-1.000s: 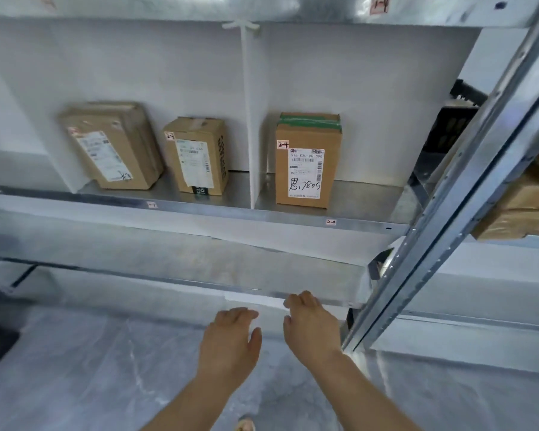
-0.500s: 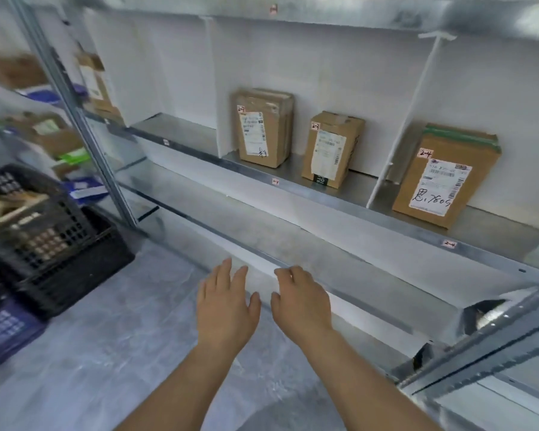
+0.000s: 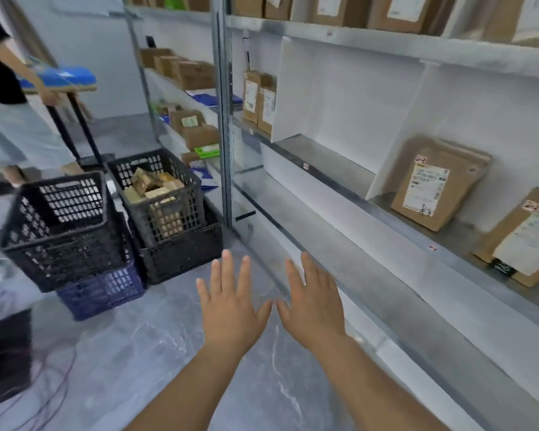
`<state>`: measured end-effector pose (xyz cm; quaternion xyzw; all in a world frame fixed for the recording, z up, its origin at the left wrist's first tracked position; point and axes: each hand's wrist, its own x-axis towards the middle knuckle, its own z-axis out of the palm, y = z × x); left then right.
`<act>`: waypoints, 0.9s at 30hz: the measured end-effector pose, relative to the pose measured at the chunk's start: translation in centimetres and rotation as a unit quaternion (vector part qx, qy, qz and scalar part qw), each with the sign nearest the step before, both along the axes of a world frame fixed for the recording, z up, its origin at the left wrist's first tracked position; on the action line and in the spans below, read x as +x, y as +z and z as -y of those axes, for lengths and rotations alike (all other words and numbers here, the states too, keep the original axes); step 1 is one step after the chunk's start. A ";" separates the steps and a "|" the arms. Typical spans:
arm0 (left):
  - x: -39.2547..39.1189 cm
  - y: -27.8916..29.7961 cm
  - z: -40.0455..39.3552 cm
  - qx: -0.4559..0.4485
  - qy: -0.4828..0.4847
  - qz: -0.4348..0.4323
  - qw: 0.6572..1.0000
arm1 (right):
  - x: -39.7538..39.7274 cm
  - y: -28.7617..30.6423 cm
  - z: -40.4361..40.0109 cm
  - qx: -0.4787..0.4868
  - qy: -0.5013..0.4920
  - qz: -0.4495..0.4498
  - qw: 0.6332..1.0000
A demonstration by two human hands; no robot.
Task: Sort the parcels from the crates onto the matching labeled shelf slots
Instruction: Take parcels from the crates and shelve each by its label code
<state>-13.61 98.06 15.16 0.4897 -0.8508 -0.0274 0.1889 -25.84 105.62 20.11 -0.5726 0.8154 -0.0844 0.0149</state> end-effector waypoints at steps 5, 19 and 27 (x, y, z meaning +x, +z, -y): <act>4.0 0.0 7.3 0.029 0.063 -0.046 0.997 | 3.4 0.0 8.9 -0.003 0.028 -0.057 0.998; 11.4 -0.9 19.6 0.099 0.159 -0.063 0.980 | 10.0 -1.6 24.5 0.041 0.136 0.028 0.989; 9.7 -2.3 29.0 0.145 0.185 0.008 0.972 | 7.6 -4.0 34.7 0.070 0.156 0.055 0.984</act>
